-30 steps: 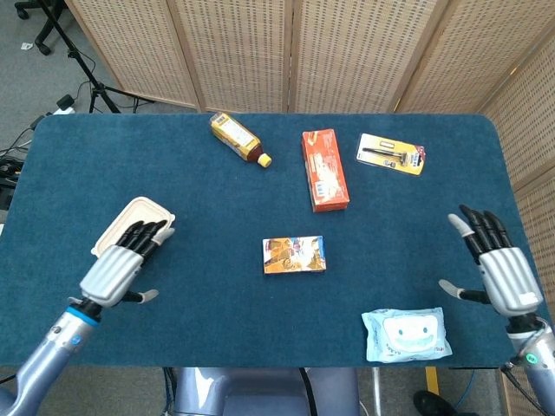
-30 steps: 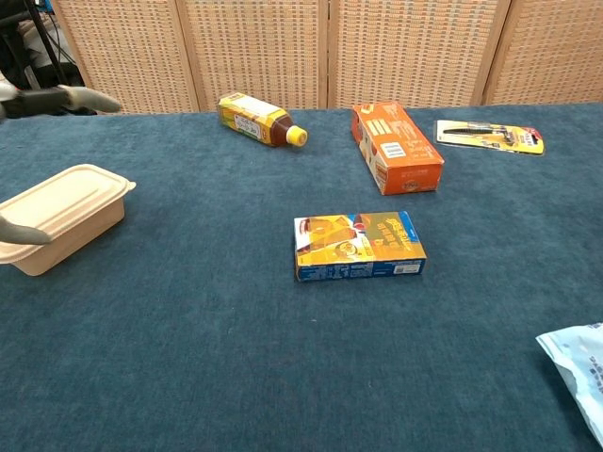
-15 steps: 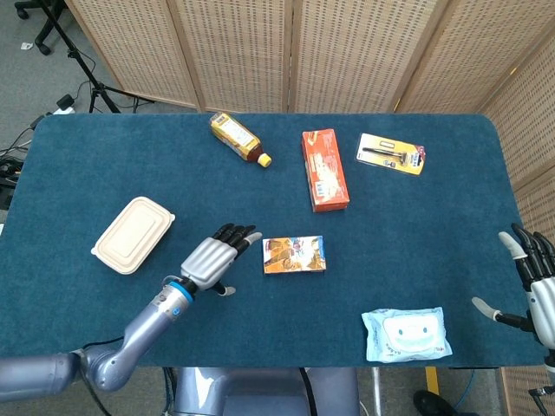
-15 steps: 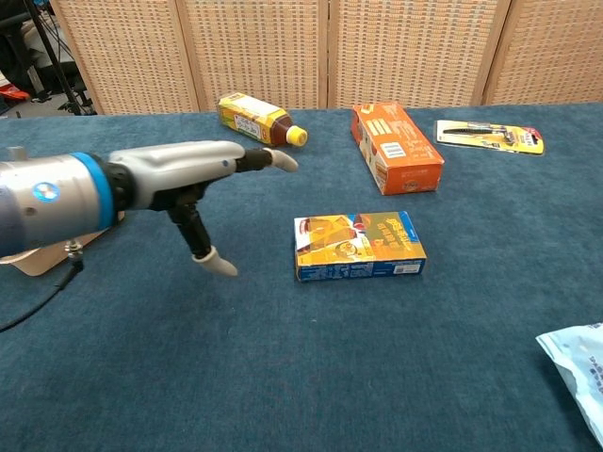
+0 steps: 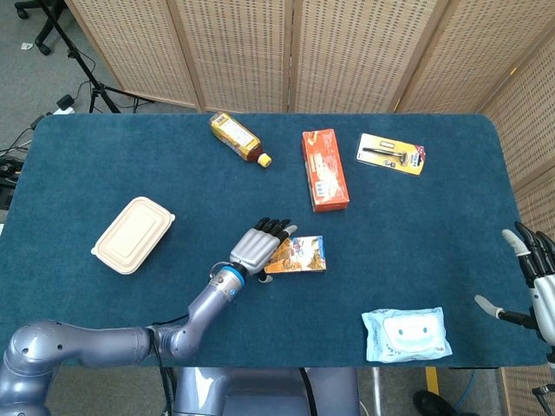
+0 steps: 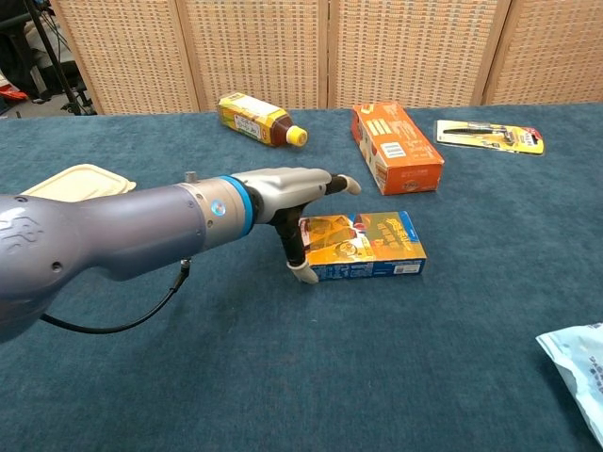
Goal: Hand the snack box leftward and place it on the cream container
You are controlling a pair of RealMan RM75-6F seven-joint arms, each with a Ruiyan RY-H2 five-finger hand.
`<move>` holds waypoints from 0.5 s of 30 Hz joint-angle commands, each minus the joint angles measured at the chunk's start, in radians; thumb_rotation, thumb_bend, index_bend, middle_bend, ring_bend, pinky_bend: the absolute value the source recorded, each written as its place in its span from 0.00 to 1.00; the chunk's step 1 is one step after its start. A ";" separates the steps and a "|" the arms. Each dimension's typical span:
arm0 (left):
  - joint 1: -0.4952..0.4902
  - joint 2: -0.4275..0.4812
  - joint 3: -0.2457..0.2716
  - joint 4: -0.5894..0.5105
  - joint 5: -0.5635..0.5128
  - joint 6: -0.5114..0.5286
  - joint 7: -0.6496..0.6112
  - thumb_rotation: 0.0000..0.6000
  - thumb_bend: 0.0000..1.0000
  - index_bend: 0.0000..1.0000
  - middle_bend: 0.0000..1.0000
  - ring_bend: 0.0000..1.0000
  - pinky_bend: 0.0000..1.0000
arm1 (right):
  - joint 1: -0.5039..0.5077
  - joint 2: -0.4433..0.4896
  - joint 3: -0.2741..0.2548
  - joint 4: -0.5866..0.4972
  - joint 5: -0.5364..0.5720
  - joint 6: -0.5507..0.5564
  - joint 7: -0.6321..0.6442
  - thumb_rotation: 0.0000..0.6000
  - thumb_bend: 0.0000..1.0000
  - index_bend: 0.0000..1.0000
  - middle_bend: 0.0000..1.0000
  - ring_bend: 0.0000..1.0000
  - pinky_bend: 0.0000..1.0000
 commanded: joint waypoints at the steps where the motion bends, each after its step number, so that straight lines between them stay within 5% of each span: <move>1: -0.045 -0.063 -0.023 0.084 -0.022 -0.032 -0.045 1.00 0.01 0.00 0.00 0.00 0.03 | -0.002 0.001 0.006 0.005 0.006 -0.010 0.006 1.00 0.00 0.00 0.00 0.00 0.00; 4: -0.051 -0.089 -0.026 0.114 0.022 -0.011 -0.079 1.00 0.10 0.12 0.17 0.11 0.23 | -0.002 0.000 0.013 0.010 0.012 -0.018 0.013 1.00 0.00 0.00 0.00 0.00 0.00; 6: -0.048 -0.114 -0.020 0.142 0.088 0.040 -0.105 1.00 0.16 0.33 0.40 0.31 0.40 | -0.004 0.000 0.017 0.013 0.014 -0.023 0.018 1.00 0.00 0.00 0.00 0.00 0.00; 8: -0.040 -0.130 -0.011 0.162 0.143 0.078 -0.134 1.00 0.20 0.47 0.51 0.41 0.48 | -0.006 0.000 0.021 0.013 0.012 -0.024 0.021 1.00 0.00 0.00 0.00 0.00 0.00; 15: -0.004 -0.057 0.012 0.082 0.182 0.114 -0.137 1.00 0.27 0.56 0.57 0.47 0.52 | -0.015 0.004 0.025 0.005 0.002 -0.027 0.019 1.00 0.00 0.00 0.00 0.00 0.00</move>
